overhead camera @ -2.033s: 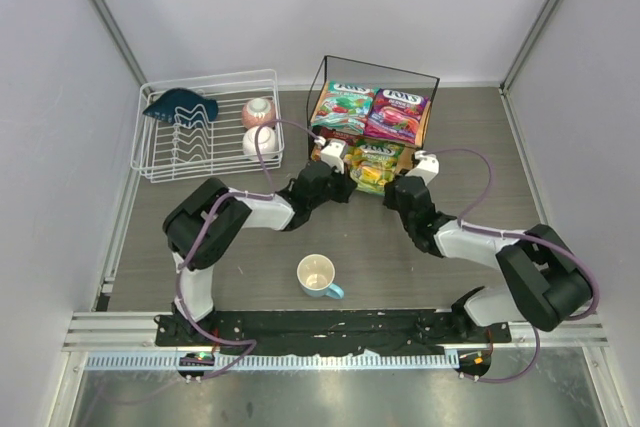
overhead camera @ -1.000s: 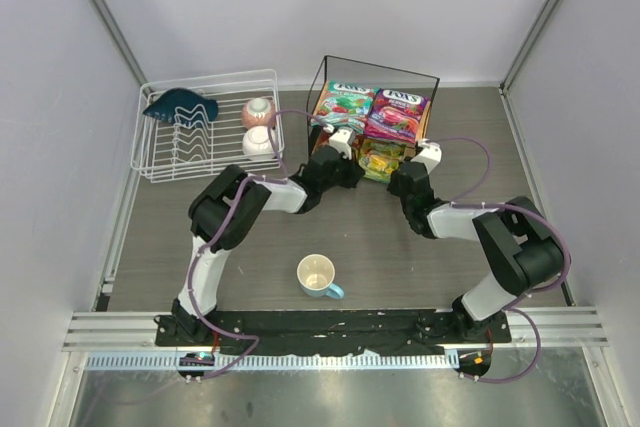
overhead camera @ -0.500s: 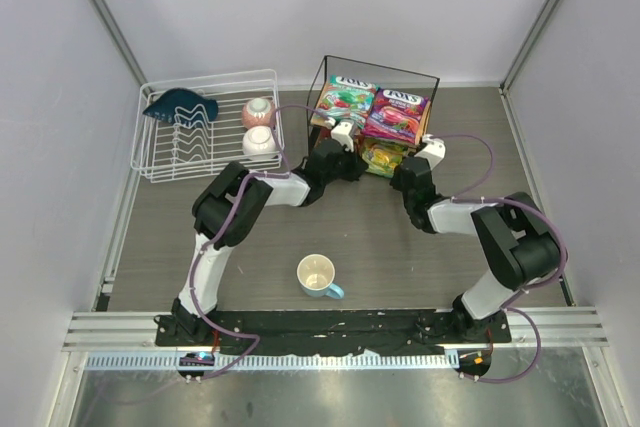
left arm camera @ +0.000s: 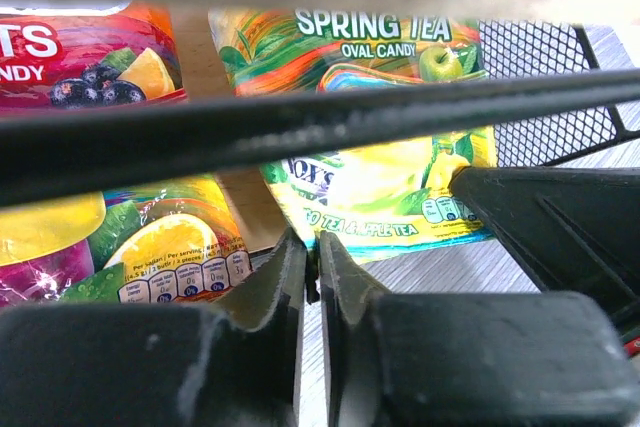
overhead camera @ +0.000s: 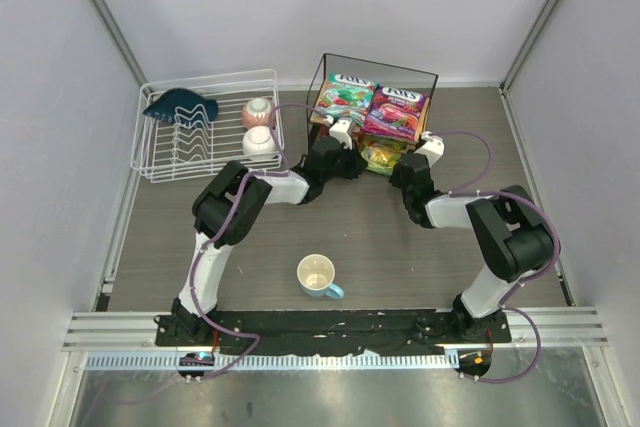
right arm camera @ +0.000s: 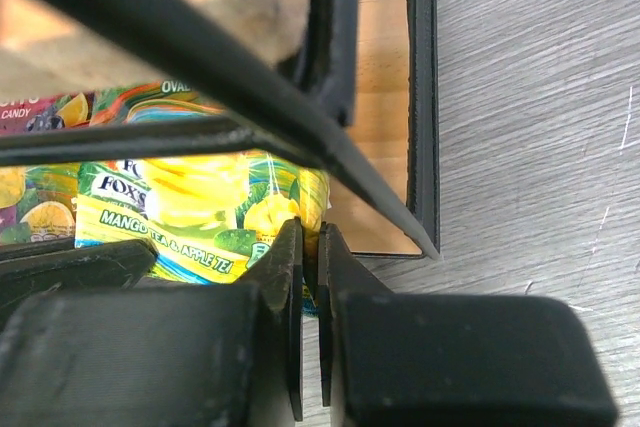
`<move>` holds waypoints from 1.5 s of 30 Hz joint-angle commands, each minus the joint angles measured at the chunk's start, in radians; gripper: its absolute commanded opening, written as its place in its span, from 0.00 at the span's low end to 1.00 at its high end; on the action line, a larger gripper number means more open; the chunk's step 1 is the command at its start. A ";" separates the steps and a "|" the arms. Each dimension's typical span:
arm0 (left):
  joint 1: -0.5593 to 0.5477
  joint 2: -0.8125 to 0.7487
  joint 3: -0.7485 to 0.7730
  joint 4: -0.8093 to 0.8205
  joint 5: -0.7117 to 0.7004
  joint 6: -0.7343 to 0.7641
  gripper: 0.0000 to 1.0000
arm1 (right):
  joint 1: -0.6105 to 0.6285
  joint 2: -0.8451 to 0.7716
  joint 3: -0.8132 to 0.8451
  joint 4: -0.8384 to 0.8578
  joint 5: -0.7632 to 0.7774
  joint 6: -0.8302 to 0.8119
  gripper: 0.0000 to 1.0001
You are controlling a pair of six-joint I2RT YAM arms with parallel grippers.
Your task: Place and organize the candy bags onto the shelf
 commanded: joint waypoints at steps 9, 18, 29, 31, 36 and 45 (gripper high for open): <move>0.019 -0.001 -0.013 0.033 0.033 -0.033 0.41 | -0.018 0.024 0.050 0.019 -0.007 0.031 0.37; 0.023 -0.037 -0.103 0.116 0.093 -0.091 0.46 | -0.024 -0.007 0.048 0.000 -0.002 0.026 0.48; 0.020 -0.079 -0.158 0.170 0.148 -0.124 0.49 | -0.026 -0.076 0.010 -0.001 -0.014 0.020 0.52; 0.020 -0.092 -0.165 0.170 0.148 -0.124 0.50 | -0.026 -0.097 0.001 -0.006 -0.017 0.020 0.52; 0.010 -0.139 -0.205 0.171 0.143 -0.124 0.50 | -0.026 -0.143 -0.033 -0.014 -0.031 0.020 0.53; -0.033 -0.251 -0.323 0.178 0.108 -0.122 0.51 | -0.024 -0.289 -0.143 -0.040 -0.051 0.035 0.53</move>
